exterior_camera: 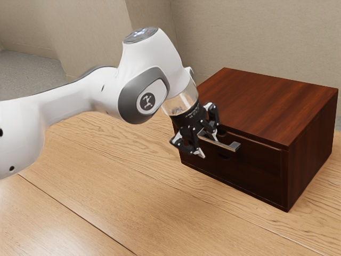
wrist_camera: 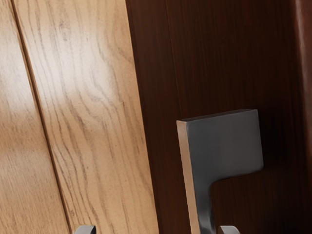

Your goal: Pull the drawer handle with one arm to open the drawer

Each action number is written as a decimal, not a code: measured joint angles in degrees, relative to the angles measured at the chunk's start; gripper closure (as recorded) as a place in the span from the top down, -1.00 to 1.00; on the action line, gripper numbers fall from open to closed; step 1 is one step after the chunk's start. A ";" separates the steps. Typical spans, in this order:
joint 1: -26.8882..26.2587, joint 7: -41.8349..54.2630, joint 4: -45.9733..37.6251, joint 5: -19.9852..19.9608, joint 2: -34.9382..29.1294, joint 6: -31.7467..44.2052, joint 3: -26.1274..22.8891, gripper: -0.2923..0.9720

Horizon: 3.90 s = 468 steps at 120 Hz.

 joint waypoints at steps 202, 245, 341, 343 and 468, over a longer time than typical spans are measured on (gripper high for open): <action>-0.78 -1.66 -15.35 0.07 -12.76 1.80 0.30 -0.65; 0.32 -1.73 -20.50 -0.02 -17.39 2.29 0.10 -0.65; 0.99 -1.70 -29.39 -0.21 -25.17 5.70 -1.50 -0.62; 0.98 -1.70 -29.70 -0.21 -25.44 5.80 -1.53 -0.62; 1.42 -1.24 -36.52 -0.72 -33.38 7.31 -1.59 -0.48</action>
